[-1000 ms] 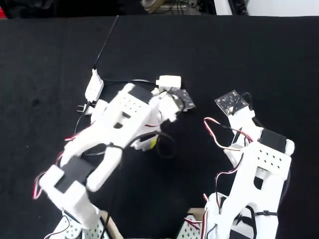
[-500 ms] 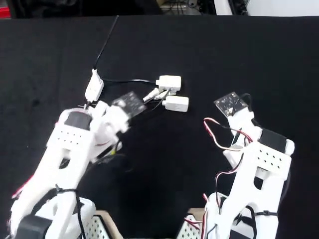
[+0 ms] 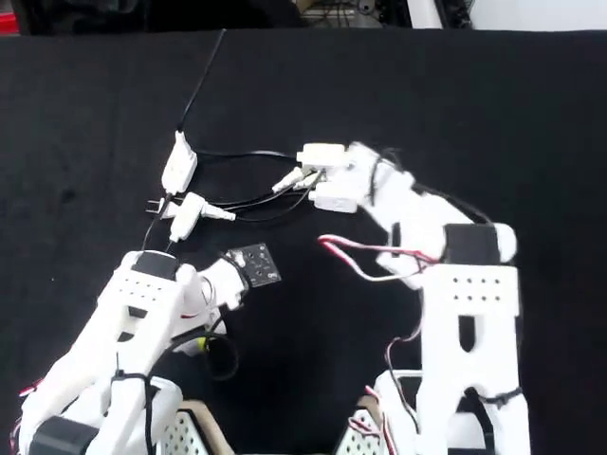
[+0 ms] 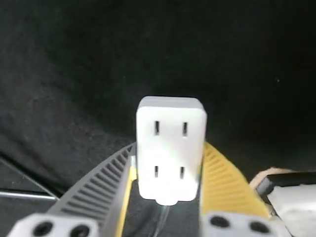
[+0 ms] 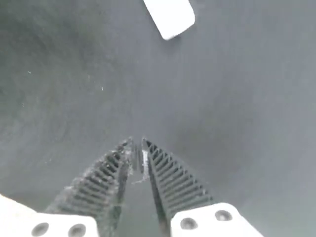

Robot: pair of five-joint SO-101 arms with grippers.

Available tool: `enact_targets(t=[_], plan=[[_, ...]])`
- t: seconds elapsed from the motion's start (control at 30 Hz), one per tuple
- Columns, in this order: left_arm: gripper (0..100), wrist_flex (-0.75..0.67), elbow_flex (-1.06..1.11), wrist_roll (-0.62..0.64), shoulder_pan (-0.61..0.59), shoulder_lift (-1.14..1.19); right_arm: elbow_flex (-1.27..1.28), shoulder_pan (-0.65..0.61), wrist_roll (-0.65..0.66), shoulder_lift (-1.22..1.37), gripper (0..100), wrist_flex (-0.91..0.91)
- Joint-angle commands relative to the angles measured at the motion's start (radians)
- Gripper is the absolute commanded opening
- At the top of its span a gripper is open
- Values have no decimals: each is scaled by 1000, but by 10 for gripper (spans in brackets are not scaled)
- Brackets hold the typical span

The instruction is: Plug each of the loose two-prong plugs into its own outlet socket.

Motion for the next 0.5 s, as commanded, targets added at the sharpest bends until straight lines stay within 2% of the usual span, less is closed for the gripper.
enact_targets(t=[0.0,0.13,0.23,0.37,0.47], plan=[[278,-9,-21,21,13,-26,-134,-34,132,88,15,-23],[278,-9,-73,124,10,-31,-234,-43,158,282,15,-157],[278,-9,-91,204,7,-103,-311,-66,226,423,15,-207],[278,-11,-45,316,-64,-325,-450,-84,290,579,15,-201],[278,-11,48,348,-119,-557,-539,-94,413,677,15,-163]])
